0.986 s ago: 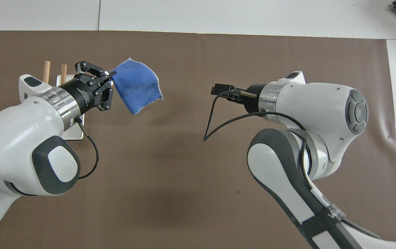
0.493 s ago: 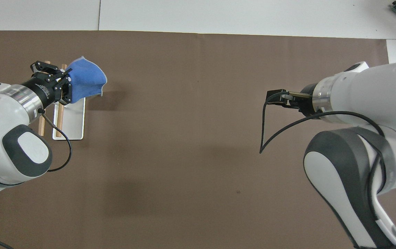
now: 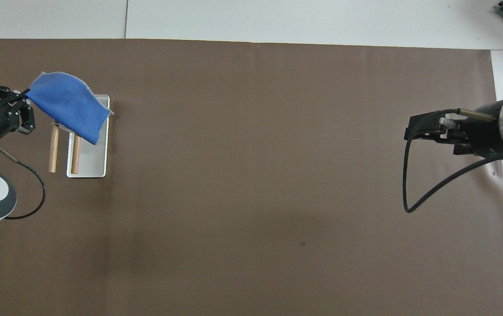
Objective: Right arm passes towel to left arm to hang
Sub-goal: 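Drape the towel over the dowels with the left gripper while the right withdraws, then open the left gripper and lift it off the towel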
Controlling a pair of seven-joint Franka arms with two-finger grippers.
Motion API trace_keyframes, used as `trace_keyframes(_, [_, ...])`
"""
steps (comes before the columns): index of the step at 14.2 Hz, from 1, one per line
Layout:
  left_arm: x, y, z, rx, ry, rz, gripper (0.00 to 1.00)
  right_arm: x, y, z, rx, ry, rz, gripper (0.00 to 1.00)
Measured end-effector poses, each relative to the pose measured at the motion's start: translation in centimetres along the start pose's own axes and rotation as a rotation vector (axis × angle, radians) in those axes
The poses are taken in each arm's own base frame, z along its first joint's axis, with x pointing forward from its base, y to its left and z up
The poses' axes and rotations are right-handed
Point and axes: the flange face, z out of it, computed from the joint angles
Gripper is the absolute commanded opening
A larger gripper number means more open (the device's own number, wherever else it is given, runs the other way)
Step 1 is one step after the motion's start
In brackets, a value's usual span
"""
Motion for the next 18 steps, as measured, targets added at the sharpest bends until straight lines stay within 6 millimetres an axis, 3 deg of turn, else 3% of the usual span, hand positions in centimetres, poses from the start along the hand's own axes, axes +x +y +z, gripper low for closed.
trace_keyframes(3, [3.5, 0.6, 0.0, -0.002, 0.044, -0.018, 0.0, 0.6, 4.3, -2.6, -0.017, -0.023, 0.009, 1.0])
trace_keyframes(6, [6.0, -0.3, 0.5, 0.021, 0.079, -0.037, 0.07, 1.7, 8.2, -2.6, -0.05, -0.033, -0.034, 1.0])
trace_keyframes(7, [6.2, -0.5, 0.6, 0.028, 0.082, -0.038, 0.25, 1.8, 8.4, -2.3, -0.059, -0.036, -0.035, 1.0])
trace_keyframes(8, [6.4, -0.5, 0.7, 0.036, 0.084, -0.042, 0.67, 1.9, 8.2, -2.1, -0.061, -0.038, -0.039, 1.0])
trace_keyframes(9, [6.9, -0.4, 0.6, 0.038, 0.089, -0.049, 1.0, 1.8, 8.0, -2.0, -0.062, -0.041, -0.043, 1.0])
trace_keyframes(14, [8.4, -0.2, 0.6, 0.07, 0.103, -0.069, 1.0, 1.8, 8.0, -1.2, -0.066, -0.056, -0.045, 1.0])
trace_keyframes(18, [6.8, 0.4, -0.7, 0.077, 0.075, -0.042, 1.0, 2.0, 9.0, -1.3, -0.071, -0.055, -0.061, 1.0])
